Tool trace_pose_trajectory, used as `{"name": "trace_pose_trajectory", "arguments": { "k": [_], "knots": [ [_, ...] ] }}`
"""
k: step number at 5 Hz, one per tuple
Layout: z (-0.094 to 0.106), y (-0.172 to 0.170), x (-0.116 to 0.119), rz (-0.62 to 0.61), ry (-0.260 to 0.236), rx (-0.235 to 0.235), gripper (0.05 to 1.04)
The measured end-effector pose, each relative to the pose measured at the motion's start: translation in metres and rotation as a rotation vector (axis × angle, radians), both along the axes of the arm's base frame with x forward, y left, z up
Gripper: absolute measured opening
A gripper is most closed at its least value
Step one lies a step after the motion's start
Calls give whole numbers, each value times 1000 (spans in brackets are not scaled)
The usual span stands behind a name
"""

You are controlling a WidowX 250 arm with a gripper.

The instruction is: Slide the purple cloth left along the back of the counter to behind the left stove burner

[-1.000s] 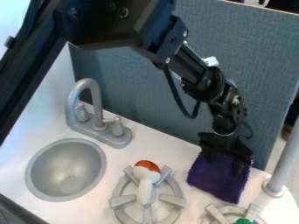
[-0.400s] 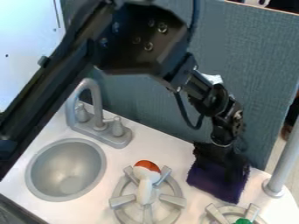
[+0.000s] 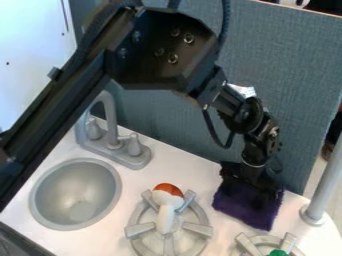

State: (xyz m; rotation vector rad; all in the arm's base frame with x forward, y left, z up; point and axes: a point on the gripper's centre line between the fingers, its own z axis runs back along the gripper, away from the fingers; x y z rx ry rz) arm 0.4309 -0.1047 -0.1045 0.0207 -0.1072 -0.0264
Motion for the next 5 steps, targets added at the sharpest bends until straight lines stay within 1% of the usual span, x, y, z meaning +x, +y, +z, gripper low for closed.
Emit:
{"name": "trace_pose_trajectory", "arguments": {
  "k": [1, 2, 3, 4, 5],
  "knots": [
    [-1, 21, 3, 33, 0, 33, 1000],
    [3, 47, 10, 70, 0, 56, 1000],
    [3, 63, 20, 76, 4, 75, 1000],
    [3, 73, 23, 67, 18, 114, 1000],
    [3, 98, 13, 105, 56, 169, 1001]
  ]
}}
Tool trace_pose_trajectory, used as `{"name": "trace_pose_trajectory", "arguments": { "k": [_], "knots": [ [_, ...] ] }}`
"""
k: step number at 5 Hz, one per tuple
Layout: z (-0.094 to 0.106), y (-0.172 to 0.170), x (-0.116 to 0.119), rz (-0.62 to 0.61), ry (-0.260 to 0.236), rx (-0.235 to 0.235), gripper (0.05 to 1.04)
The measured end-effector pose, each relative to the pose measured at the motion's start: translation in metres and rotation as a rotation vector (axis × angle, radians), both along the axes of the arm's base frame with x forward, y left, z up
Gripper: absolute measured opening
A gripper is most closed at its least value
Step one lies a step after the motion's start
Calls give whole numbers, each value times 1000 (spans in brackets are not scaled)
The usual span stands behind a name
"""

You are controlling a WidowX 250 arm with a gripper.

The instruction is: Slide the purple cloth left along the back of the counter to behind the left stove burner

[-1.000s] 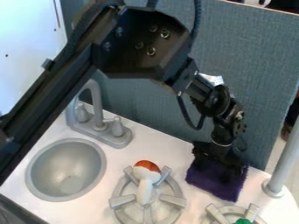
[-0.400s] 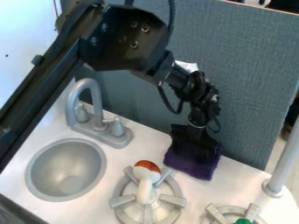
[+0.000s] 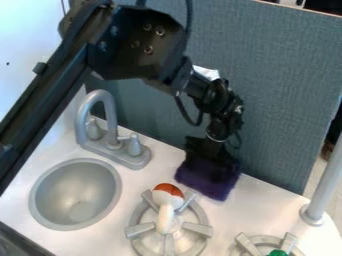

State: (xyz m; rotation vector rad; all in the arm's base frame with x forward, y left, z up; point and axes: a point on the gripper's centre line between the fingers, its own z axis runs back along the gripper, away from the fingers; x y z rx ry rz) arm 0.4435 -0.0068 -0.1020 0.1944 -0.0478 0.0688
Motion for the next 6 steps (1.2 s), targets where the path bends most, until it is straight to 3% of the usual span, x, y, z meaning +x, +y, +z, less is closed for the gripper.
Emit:
{"name": "trace_pose_trajectory", "arguments": {
  "k": [1, 2, 3, 4, 5, 6],
  "knots": [
    [2, 17, -12, 38, 29, 40, 1000],
    [3, 24, -17, 52, 27, 57, 1000],
    [8, 29, -21, 51, 7, 39, 1000],
    [34, 29, -27, -5, -76, -14, 1000],
    [73, 24, -39, -39, -208, -44, 1000],
    [96, 19, -57, -69, -275, -76, 1000]
  ]
}}
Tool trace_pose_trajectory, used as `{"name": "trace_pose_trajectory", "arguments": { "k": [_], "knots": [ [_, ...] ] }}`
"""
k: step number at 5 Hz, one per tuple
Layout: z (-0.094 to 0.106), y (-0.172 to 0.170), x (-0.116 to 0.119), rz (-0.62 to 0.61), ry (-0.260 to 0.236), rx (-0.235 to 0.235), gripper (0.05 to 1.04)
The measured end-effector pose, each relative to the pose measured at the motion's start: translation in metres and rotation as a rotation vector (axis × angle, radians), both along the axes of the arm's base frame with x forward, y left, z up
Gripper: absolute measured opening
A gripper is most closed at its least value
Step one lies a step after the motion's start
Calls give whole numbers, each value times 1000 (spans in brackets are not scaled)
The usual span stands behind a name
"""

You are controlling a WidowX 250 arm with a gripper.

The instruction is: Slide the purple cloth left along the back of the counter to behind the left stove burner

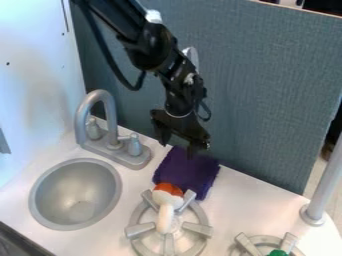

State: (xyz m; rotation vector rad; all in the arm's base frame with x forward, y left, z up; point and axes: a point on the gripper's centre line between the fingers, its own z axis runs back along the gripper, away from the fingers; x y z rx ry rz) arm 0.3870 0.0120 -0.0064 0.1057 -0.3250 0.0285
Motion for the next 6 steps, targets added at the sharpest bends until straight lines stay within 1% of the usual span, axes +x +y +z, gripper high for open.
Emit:
{"name": "trace_pose_trajectory", "arguments": {
  "k": [1, 2, 3, 4, 5, 6],
  "knots": [
    [16, -2, -23, -83, 33, -37, 1000],
    [16, 8, -50, -129, 141, 0, 1000],
    [25, -1, -77, -210, 135, -26, 1000],
    [26, -28, -106, -340, 143, -54, 1000],
    [18, -40, -133, -412, 167, -61, 1000],
    [8, -56, -137, -420, 188, -21, 1000]
  ]
}}
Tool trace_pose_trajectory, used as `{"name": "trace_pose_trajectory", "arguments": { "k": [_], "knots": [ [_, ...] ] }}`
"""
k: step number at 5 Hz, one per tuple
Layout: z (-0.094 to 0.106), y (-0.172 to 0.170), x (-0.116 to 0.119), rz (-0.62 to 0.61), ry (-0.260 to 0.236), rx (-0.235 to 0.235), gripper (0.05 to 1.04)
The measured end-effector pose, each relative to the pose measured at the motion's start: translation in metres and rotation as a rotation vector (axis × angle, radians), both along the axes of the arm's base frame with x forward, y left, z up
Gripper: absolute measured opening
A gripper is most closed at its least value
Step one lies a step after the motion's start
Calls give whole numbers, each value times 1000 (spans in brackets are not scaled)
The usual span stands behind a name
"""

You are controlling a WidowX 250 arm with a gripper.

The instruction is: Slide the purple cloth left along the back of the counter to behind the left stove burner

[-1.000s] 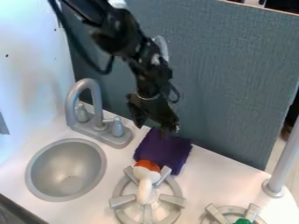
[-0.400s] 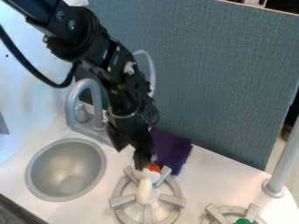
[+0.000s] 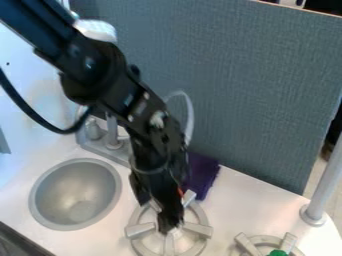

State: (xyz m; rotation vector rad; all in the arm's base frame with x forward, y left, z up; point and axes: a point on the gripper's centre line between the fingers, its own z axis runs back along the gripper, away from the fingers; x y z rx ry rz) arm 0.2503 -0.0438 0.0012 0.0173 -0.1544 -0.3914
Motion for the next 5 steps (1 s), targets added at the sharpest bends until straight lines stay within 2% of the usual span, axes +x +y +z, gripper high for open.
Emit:
{"name": "trace_pose_trajectory", "arguments": {
  "k": [5],
  "knots": [
    [-1, -1, 0, -3, 1, 3, 1000]
  ]
}}
